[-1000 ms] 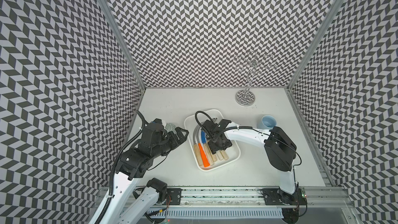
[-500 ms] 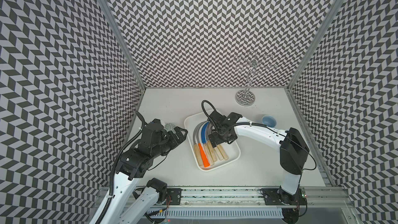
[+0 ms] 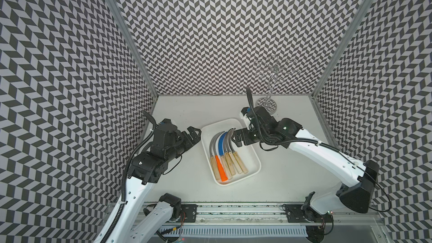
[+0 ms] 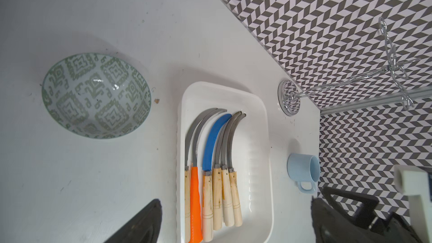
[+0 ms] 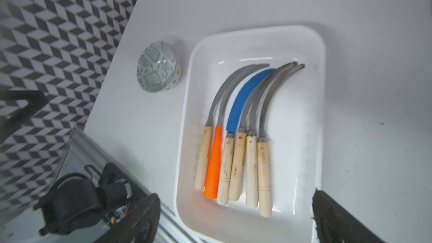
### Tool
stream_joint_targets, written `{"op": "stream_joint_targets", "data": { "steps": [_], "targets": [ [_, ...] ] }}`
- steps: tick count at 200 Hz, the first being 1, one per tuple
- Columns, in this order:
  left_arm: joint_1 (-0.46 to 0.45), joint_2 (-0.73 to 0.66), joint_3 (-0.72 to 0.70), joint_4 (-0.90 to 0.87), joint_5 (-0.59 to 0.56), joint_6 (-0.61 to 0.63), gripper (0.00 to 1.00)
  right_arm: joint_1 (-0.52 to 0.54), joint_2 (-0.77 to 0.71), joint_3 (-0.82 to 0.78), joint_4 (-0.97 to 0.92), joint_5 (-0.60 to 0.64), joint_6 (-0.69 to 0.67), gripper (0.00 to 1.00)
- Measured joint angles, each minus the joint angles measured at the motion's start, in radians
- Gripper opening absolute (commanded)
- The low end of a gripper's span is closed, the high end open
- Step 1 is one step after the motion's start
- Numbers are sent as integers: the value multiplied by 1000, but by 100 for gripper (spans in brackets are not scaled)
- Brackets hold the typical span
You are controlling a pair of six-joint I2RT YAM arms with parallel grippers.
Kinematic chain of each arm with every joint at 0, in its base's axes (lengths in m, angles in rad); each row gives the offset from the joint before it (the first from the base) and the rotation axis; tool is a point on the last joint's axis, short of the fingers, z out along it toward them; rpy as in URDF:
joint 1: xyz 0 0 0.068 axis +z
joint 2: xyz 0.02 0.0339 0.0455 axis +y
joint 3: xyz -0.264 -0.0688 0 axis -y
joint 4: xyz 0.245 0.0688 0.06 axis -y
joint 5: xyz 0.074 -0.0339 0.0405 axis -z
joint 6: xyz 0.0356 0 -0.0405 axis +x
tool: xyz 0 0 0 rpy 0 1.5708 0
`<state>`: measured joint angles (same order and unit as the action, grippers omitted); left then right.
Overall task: Put small sickles into storage boxes
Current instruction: Place the sickle in the storage box, then reset both arms
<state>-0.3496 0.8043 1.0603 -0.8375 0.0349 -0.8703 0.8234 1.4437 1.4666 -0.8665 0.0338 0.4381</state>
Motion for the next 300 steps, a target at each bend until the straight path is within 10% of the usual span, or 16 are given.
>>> {"op": "stream_joint_targets", "data": {
  "steps": [89,150,222,300],
  "targets": [
    [42,-71,-185,540,-277,407,100,-146,-784,-705,779,530,-94,100],
    [476,-95,-538,882,-263,692,100,-443,-756,-1007,1061,629,-349,100],
    [349,425,-883,1537,-243,727,99,-793,-672,-1376,1447,473,-321,100],
    [293,728,-824,1968,-127,874,100,-800,86,-1437,2216,234,-334,100]
  ]
}}
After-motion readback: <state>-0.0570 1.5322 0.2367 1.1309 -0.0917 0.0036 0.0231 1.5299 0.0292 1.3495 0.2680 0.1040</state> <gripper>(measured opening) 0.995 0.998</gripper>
